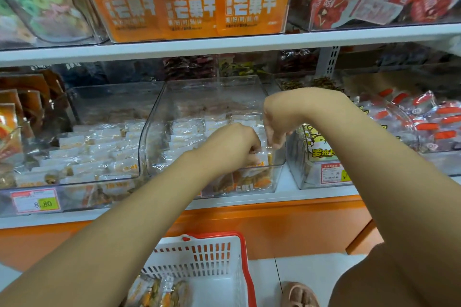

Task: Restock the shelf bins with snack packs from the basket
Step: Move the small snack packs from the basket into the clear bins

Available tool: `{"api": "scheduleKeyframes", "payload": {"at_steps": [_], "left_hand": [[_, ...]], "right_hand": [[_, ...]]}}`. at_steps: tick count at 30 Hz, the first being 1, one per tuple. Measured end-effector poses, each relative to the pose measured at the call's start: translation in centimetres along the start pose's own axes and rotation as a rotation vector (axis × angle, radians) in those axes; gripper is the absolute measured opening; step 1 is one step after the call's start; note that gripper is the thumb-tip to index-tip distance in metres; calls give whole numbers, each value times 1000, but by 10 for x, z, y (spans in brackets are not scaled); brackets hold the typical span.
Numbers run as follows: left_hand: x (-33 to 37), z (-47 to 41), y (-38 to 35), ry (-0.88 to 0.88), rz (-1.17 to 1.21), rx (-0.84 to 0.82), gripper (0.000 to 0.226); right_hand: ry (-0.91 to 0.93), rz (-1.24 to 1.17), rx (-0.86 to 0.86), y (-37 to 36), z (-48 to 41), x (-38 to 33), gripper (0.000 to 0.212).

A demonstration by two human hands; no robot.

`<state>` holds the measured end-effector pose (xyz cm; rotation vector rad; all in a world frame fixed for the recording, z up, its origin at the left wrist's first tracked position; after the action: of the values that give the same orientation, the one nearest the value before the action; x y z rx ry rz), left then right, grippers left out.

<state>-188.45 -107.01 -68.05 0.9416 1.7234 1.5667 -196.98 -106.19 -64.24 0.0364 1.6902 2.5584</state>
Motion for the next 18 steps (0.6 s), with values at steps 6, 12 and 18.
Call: {"api": "scheduleKeyframes", "payload": {"at_steps": [6,12,18], "left_hand": [[8,-17,-13,-2,-22,-79,47],[3,-20,-28,56,166,-308,45],[12,-26,-26,96,130,-447,35]], "right_hand": [[35,-339,127,6,7,18,6],[31,-468,167,3,6,20,10],[41,-521,218,0,4,22,12]]}}
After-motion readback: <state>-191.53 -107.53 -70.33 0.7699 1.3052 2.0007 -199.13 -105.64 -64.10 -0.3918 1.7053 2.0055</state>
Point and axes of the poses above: each hand's wrist, its own z-axis away from the middle knuckle, its own y-axis out of the back of the hand, x = y × z, the point moved 6 cm from there along -z, towards the middle knuckle, and after that the axes turned 4 degrees about -z, right-handed, at the moved point
